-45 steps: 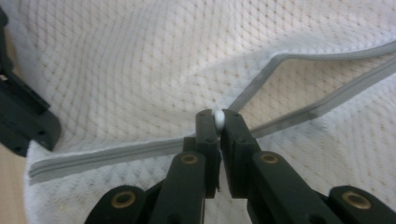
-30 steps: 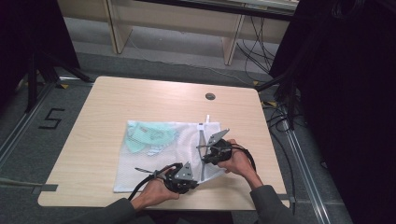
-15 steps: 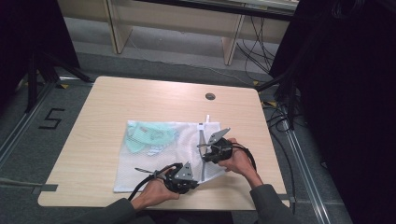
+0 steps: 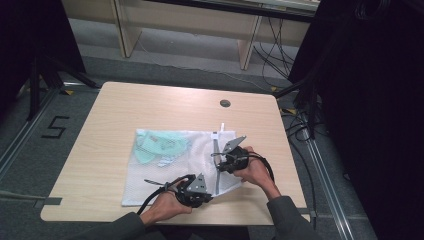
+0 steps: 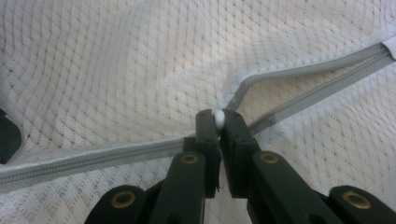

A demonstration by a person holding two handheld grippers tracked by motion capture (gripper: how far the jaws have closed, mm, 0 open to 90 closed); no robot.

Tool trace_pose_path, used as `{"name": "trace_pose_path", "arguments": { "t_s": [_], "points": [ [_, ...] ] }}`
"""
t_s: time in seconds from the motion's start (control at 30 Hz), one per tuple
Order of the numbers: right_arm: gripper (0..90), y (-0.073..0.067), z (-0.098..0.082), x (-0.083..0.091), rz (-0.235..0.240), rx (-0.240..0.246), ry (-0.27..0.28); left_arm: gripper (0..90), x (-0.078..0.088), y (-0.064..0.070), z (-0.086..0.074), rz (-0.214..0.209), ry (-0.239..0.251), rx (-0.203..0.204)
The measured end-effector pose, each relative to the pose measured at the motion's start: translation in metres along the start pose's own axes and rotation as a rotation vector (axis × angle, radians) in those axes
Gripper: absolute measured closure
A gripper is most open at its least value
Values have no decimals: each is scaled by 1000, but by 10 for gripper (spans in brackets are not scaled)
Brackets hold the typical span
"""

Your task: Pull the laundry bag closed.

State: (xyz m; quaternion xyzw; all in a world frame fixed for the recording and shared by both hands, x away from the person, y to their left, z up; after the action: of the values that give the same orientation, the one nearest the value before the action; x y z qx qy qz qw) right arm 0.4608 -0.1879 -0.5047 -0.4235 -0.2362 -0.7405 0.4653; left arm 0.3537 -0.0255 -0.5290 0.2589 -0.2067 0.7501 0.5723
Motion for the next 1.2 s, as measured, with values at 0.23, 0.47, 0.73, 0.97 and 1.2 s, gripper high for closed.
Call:
{"name": "trace_pose_path", "arguments": {
  "t_s": [0.23,0.47,0.73,0.97,1.2],
  "points": [
    [868,4,0,-1,-7,0,5,891,1,0,1,4,-2,-4],
    [868,7,2,-3,8,10,5,890,2,-1,1,6,-2,-7],
    [868,9,4,-4,-8,-7,4,891,2,0,1,9,0,0],
    [868,12,6,-5,-8,4,14,891,3,0,2,7,-3,-3],
    [868,15,9,-6,-8,5,21,891,3,0,2,10,2,4]
  ]
}}
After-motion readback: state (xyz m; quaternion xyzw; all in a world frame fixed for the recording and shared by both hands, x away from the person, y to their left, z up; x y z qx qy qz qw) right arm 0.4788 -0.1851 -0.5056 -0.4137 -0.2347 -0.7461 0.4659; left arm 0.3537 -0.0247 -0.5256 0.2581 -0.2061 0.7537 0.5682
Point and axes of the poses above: each handheld gripper's, and its own axes: x roughly backward along the jaws, z roughly out of its top, y roughly to its right, the point moved 3 cm from there along -x, roughly forward along the jaws, and after that the axes turned 5 degrees about -x, right-handed, at the moved point
